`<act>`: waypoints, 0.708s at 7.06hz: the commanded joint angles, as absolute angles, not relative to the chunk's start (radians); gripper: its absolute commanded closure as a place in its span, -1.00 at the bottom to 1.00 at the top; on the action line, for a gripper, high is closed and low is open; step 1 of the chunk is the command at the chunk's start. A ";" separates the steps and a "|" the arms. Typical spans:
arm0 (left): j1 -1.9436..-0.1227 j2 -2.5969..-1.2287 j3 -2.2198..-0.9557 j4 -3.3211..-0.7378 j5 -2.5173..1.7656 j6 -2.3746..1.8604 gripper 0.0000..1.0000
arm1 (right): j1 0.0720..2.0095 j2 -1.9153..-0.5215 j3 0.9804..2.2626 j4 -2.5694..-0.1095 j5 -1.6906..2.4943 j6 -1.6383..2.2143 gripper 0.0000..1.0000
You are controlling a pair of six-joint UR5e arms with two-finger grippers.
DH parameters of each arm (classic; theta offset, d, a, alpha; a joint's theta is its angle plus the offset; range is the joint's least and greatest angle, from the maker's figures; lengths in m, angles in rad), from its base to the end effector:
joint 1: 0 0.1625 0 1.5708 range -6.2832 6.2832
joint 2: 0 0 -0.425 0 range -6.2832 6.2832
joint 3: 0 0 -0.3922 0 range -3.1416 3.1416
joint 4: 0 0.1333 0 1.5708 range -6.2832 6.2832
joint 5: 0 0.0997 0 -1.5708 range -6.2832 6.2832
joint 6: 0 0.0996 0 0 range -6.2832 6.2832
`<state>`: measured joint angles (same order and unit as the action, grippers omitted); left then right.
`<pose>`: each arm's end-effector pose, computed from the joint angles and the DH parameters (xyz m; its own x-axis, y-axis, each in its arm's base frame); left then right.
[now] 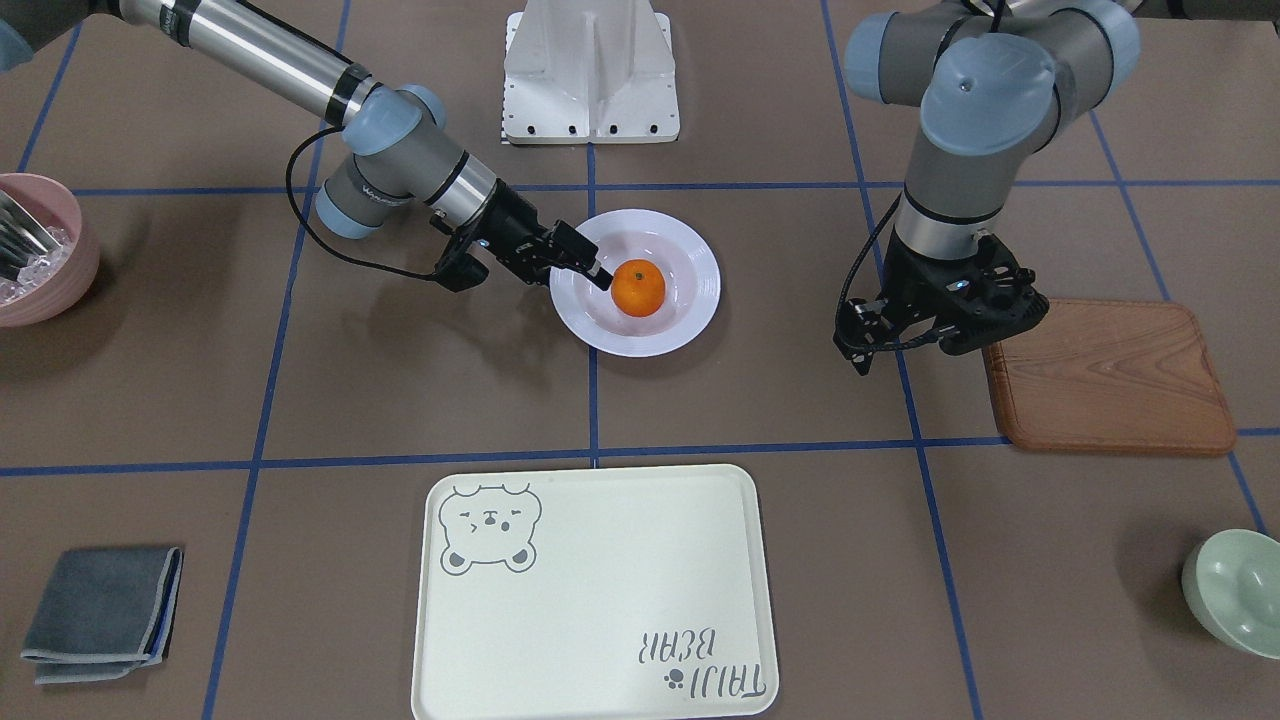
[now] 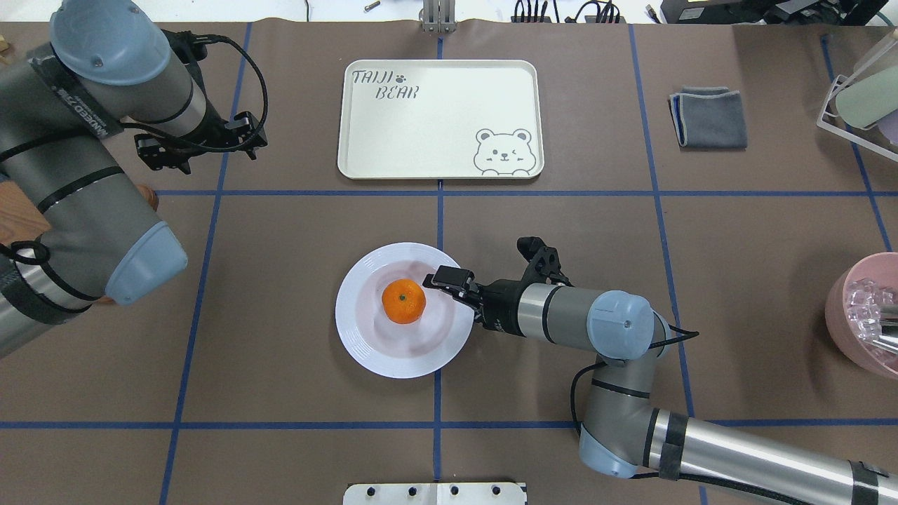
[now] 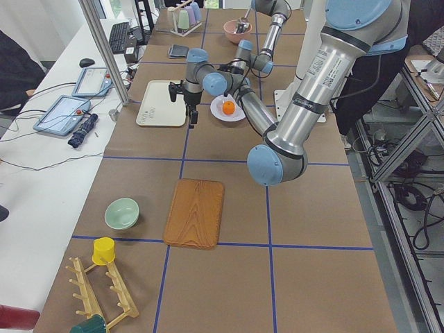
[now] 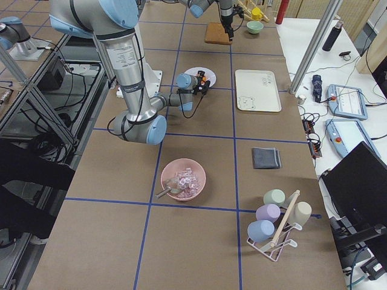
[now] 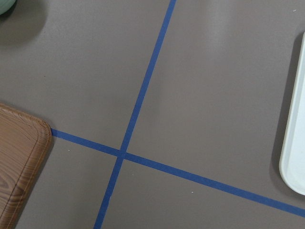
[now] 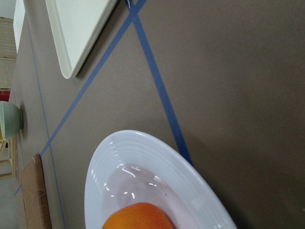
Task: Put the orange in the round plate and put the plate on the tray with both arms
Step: 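Grip the rim of the white plate with the right gripper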
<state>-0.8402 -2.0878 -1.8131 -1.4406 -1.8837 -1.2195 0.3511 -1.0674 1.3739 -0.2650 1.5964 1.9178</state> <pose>0.3446 -0.5384 0.2799 0.7089 -0.3005 -0.6381 0.3662 0.9300 -0.0312 -0.5882 -0.3547 0.3127 -0.1454 0.3088 0.9400 -0.2875 0.8959 -0.3388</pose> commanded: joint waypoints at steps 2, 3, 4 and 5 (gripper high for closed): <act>-0.841 -2.088 -1.813 -1.439 -1.882 -1.220 -0.97 | 0.351 -1.062 1.388 -0.262 1.577 1.921 1.00; -0.842 -2.088 -1.813 -1.439 -1.882 -1.220 -0.97 | 0.351 -1.060 1.399 -0.262 1.563 1.922 1.00; -0.868 -2.086 -1.813 -1.433 -1.882 -1.220 -0.97 | 0.353 -1.060 1.404 -0.262 1.542 1.925 1.00; -0.909 -2.066 -1.815 -1.431 -1.887 -1.218 -0.97 | 0.373 -1.048 1.414 -0.261 1.513 1.966 1.00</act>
